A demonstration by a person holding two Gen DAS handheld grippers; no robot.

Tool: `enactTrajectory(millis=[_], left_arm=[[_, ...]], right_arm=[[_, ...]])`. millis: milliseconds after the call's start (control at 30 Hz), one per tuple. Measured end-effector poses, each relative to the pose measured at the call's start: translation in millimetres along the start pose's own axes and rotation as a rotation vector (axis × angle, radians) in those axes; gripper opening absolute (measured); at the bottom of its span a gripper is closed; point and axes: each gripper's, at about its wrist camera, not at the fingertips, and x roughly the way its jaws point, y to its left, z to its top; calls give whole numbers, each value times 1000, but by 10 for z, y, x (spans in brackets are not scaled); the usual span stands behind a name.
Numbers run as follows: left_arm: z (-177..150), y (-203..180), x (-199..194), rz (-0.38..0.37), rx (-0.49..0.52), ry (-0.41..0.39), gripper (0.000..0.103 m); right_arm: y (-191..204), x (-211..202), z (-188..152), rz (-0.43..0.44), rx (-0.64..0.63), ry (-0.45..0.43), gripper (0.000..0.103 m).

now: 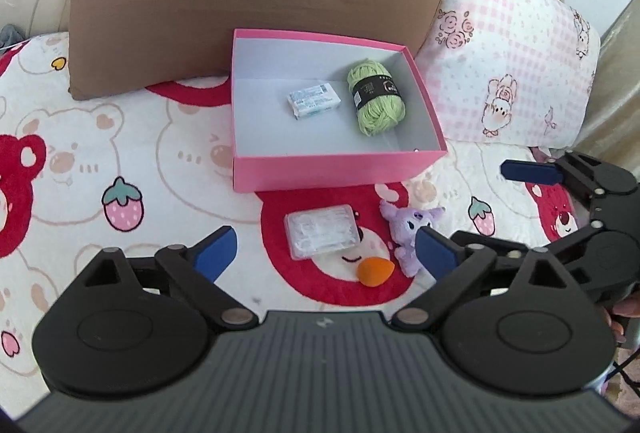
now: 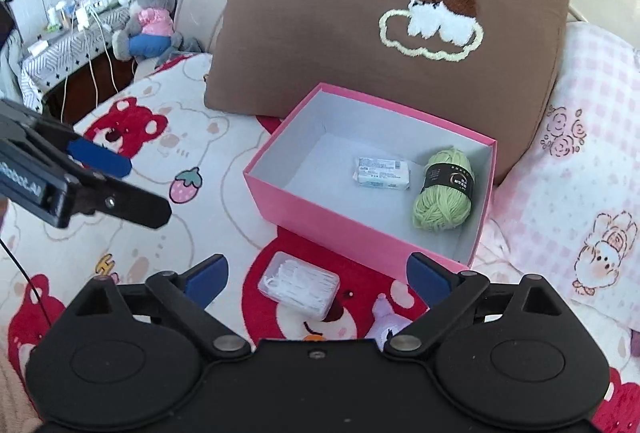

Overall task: Organize objects
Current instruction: 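Raise the left tool out of the pink box, then move the left tool down to the blue-and-white wipes pack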

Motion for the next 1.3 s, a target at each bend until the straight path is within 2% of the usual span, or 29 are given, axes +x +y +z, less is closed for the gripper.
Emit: enactTrajectory(millis=[133, 267, 467, 533, 667, 733, 867, 967, 1167, 1300], left_arm=[[-85, -4, -5, 1, 15, 10, 100], [-174, -13, -44, -7, 23, 17, 100], [-283, -56, -125, -17, 48, 20, 100], [-331, -57, -131, -20, 46, 22, 100], [-439, -73, -87, -36, 41, 29, 100], [-499, -82, -31, -49, 33, 38, 100], [-593, -87, 99, -65, 10, 70, 100], [-639, -143, 151, -66, 37, 78, 100], [-697, -193, 244, -83, 32, 99, 100], [-796, -193, 349, -106, 10, 122, 100]], right_arm=[[27, -129, -97, 28, -15, -15, 98], [53, -248, -190, 141, -33, 7, 98], [112, -344, -301, 168, -41, 32, 98], [132, -355, -351, 200, -62, 62, 98], [217, -366, -449, 115, -126, 114, 98], [192, -377, -483, 90, -118, 125, 99], [83, -389, -554, 81, -68, 133, 99], [37, -366, -636, 62, -57, 140, 99], [111, -303, -808, 36, -116, 129, 99], [97, -245, -1003, 37, -93, 132, 98]])
